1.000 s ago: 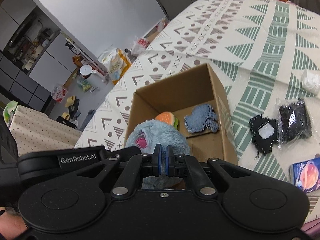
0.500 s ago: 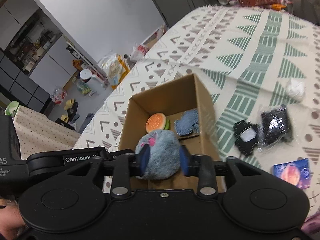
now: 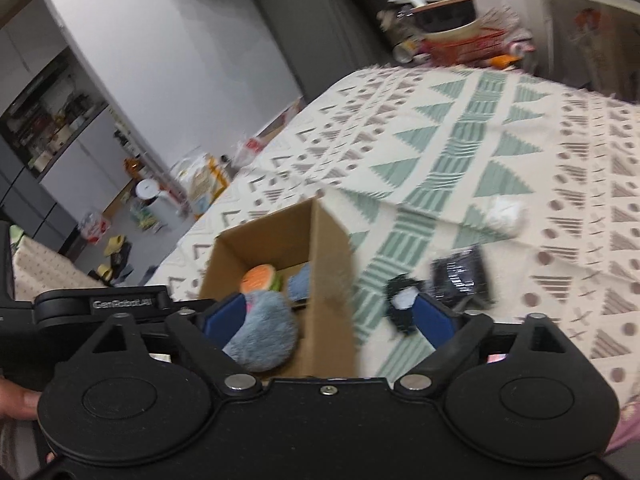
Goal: Organize soft objects
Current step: 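Move the right tool back toward the snack box and bead bags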
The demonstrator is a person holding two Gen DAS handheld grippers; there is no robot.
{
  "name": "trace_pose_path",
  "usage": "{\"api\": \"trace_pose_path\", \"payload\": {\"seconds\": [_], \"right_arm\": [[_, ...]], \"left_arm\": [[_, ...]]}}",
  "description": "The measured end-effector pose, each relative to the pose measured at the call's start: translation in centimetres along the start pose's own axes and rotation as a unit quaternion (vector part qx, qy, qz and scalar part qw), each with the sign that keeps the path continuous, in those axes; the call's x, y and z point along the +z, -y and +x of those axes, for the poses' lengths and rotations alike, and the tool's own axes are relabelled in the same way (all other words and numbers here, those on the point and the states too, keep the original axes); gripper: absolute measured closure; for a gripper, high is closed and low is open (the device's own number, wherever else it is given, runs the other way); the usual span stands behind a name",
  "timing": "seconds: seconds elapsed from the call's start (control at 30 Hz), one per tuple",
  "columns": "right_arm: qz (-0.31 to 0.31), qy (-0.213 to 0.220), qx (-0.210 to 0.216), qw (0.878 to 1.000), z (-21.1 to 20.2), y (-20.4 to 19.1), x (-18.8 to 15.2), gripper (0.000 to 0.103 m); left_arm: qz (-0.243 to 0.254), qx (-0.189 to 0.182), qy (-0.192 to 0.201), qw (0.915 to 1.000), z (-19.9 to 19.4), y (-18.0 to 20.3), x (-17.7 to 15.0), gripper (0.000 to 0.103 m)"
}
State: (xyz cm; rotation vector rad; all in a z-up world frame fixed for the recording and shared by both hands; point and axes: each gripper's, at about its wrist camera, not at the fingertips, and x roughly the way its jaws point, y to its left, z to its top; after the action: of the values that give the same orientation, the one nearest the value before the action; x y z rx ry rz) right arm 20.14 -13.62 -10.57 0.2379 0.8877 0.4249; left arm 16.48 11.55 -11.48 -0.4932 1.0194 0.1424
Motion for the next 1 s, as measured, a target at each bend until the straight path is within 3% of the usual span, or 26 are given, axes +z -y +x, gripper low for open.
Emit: {"api": "trace_pose_path", "payload": {"seconds": [0.23, 0.5, 1.0], "right_arm": [[0.020, 0.021, -0.028, 0.999, -1.9, 3.6, -0.1, 0.002], [0.041, 0.032, -0.047, 0.998, -4.1, 7.2, -0.1, 0.001], [0.069, 0.014, -0.064, 0.995, -5.3, 12.9, -0.2, 0.001]], "left_arm": [[0.019, -0.008, 0.005, 0.9998, -0.1, 2.5, -0.9, 0.048], [0.034, -0.016, 0.009, 0.9992, 0.0, 5.4, -1.8, 0.048], [0.059, -0.027, -0.003, 0.9979, 1.5, 10.8, -3.4, 0.048]]}}
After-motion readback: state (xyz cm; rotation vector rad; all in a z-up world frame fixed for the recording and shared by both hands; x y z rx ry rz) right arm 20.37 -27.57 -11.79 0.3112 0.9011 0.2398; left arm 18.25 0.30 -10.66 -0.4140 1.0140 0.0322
